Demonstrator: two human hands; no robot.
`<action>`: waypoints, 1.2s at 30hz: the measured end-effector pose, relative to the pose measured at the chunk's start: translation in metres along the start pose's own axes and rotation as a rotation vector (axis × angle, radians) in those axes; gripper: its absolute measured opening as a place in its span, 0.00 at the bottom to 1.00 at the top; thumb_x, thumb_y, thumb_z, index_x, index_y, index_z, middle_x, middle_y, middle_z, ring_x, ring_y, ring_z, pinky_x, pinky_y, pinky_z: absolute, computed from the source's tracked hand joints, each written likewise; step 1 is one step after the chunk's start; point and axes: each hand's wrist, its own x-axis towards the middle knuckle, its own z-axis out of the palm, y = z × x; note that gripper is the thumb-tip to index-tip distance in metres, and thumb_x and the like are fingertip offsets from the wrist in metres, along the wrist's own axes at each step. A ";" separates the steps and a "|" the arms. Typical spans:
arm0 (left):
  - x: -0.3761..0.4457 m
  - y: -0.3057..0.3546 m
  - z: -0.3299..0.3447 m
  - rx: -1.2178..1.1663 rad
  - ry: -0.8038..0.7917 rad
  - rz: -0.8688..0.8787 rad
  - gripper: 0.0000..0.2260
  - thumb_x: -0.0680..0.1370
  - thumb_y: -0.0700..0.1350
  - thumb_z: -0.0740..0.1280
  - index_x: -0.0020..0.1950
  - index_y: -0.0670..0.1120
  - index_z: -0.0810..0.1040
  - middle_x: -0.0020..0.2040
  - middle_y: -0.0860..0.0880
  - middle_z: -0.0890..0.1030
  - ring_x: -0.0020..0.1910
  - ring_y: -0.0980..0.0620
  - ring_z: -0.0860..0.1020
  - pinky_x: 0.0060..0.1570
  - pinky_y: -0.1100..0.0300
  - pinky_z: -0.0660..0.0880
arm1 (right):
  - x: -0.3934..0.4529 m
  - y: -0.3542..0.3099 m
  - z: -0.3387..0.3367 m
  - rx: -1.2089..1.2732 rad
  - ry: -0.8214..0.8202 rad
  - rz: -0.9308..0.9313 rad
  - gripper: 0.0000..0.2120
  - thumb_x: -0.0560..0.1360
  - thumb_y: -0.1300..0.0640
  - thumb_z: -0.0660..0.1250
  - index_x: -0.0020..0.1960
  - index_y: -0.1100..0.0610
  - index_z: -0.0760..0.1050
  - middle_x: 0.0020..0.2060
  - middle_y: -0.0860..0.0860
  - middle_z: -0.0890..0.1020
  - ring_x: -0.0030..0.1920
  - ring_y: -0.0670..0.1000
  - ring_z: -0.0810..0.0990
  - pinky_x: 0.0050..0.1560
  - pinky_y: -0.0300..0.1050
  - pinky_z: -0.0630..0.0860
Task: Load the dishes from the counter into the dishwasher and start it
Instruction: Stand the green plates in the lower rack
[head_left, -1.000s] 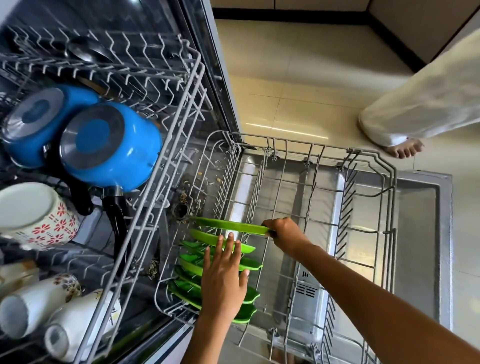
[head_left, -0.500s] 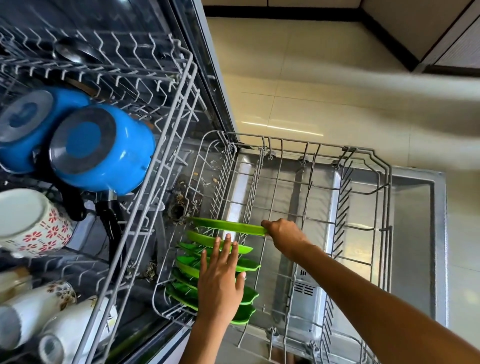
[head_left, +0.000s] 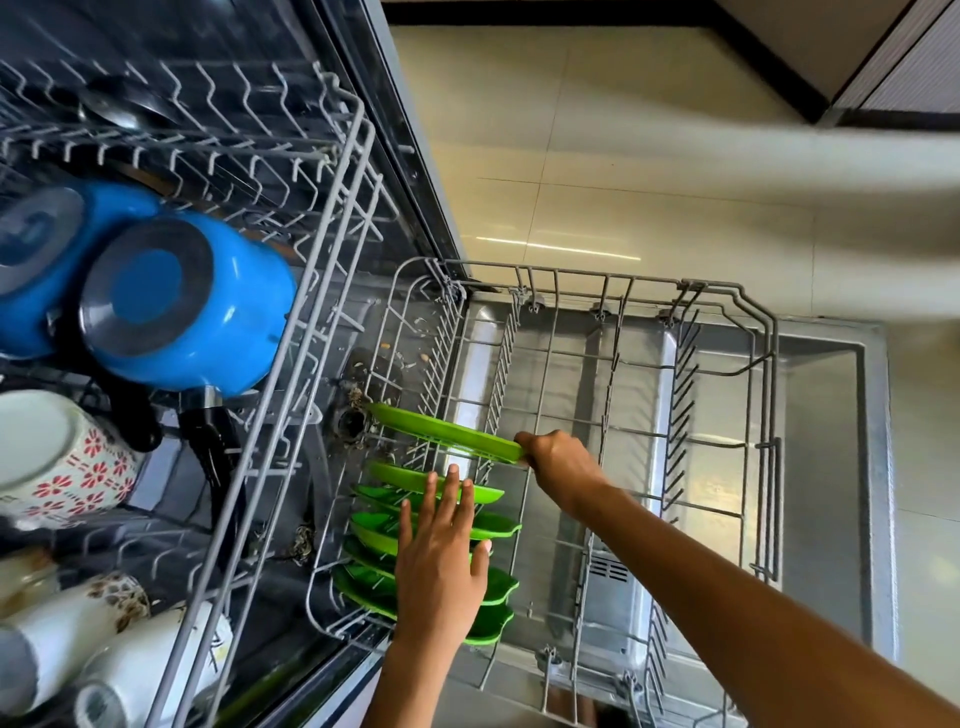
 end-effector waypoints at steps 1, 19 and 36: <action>0.000 -0.001 0.000 0.001 -0.009 0.000 0.35 0.66 0.49 0.77 0.70 0.45 0.69 0.72 0.45 0.66 0.70 0.42 0.64 0.64 0.39 0.63 | 0.000 0.001 0.001 -0.022 -0.013 0.008 0.15 0.77 0.66 0.55 0.60 0.55 0.71 0.47 0.64 0.78 0.49 0.65 0.78 0.44 0.52 0.72; 0.000 -0.002 -0.005 -0.012 -0.095 0.001 0.36 0.65 0.50 0.77 0.70 0.44 0.69 0.72 0.44 0.66 0.70 0.41 0.65 0.64 0.40 0.61 | -0.003 -0.017 0.001 -0.014 -0.073 0.069 0.22 0.75 0.68 0.58 0.67 0.61 0.60 0.61 0.61 0.72 0.58 0.62 0.74 0.52 0.51 0.70; -0.084 0.047 -0.156 -0.394 0.189 -0.120 0.18 0.76 0.49 0.57 0.54 0.42 0.81 0.57 0.44 0.81 0.56 0.45 0.78 0.57 0.53 0.73 | -0.143 -0.079 -0.069 -0.002 0.268 -0.046 0.11 0.75 0.61 0.61 0.57 0.57 0.76 0.47 0.60 0.82 0.47 0.63 0.80 0.44 0.52 0.77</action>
